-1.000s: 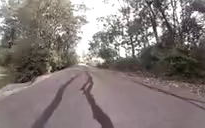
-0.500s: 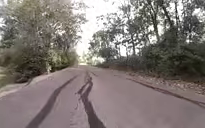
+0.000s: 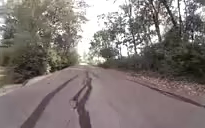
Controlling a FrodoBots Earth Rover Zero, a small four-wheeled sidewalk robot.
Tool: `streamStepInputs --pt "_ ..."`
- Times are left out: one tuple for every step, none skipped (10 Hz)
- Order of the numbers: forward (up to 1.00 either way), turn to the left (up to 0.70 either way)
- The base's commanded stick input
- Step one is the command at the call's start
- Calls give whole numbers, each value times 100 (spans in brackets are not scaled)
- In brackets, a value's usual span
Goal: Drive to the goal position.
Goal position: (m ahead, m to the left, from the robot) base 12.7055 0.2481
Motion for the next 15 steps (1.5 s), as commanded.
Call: streamStepInputs --pt "70 4" --pt "70 0" --pt "70 0" --pt "70 0" --pt "70 0" --pt "70 0" --pt "70 0" --pt "70 0" --pt "70 0" --pt "70 0" --pt "70 0" --pt "70 0" --pt "70 0" --pt "70 0" --pt "70 0"
